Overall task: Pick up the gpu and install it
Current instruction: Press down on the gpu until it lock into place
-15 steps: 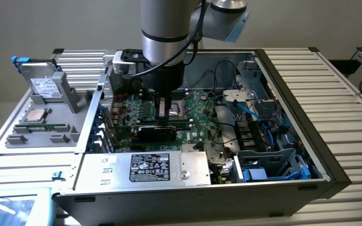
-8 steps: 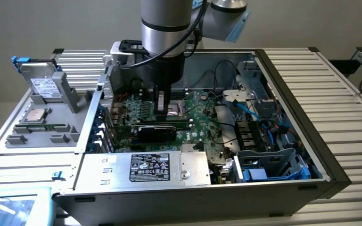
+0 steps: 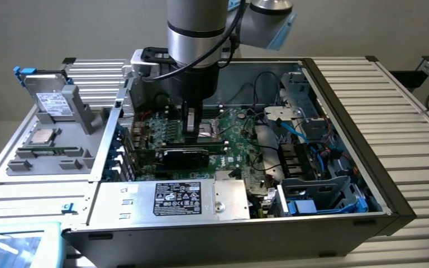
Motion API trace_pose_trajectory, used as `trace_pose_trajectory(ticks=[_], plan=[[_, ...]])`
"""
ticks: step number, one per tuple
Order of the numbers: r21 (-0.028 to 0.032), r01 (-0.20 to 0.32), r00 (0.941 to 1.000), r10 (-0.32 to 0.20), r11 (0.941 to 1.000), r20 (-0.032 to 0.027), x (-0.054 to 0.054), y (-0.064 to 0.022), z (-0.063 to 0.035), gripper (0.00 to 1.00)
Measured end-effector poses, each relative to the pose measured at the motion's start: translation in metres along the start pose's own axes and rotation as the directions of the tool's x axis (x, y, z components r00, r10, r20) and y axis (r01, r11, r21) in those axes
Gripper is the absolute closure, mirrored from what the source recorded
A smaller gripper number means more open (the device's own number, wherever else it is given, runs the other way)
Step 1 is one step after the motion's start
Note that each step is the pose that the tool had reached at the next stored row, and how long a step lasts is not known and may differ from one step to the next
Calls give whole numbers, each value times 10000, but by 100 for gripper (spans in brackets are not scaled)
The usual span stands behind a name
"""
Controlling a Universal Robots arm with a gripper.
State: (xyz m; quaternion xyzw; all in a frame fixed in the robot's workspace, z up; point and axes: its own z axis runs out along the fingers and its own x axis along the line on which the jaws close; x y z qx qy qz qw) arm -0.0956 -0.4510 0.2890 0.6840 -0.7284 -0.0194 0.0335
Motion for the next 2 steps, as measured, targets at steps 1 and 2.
trace_pose_trajectory(ticks=[1,2], plan=[[0,0,10000,0,10000,1,0,0,0,88],[0,0,10000,0,10000,0,0,0,0,88]])
